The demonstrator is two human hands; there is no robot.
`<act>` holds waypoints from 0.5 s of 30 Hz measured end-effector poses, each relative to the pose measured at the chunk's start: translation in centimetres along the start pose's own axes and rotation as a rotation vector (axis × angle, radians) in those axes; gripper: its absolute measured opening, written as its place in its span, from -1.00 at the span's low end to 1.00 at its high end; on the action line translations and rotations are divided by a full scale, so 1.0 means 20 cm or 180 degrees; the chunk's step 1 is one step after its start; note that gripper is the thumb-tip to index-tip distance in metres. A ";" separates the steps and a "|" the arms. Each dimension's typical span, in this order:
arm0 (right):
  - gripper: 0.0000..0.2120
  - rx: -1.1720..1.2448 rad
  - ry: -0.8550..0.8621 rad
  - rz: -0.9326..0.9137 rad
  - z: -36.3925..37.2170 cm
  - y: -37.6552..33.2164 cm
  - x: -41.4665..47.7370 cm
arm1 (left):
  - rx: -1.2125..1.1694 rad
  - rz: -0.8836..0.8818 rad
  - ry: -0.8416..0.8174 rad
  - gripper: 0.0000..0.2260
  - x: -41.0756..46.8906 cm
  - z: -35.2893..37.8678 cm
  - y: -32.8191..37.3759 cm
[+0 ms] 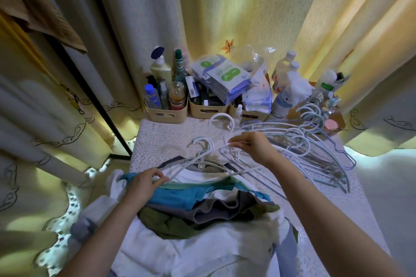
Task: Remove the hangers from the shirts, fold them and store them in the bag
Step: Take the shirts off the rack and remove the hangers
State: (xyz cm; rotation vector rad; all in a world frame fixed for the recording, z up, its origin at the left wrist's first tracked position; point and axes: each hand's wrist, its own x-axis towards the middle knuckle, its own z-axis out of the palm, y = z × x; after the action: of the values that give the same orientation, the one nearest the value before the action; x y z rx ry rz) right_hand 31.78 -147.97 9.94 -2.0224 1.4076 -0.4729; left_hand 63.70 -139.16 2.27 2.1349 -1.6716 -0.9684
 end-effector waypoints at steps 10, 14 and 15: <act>-0.82 -0.0260 0.0353 -0.0233 0.06 -0.09 0.05 | 0.0381 -0.0005 -0.0336 -0.63 -0.12 -0.03 -0.02; -0.82 -0.0265 0.0322 -0.0481 0.05 -0.14 0.07 | 0.0211 -0.0246 -0.0438 -0.46 -0.12 -0.04 0.00; -0.82 -0.0245 0.0328 -0.0536 0.05 -0.15 0.06 | 0.0157 -0.0267 -0.0459 -0.44 -0.12 -0.04 0.00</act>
State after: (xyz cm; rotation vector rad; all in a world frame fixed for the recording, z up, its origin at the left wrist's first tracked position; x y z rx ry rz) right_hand 34.90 -148.15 11.15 -2.2179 1.3391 -0.6117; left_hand 63.96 -137.09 3.63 2.2311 -1.6990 -1.1416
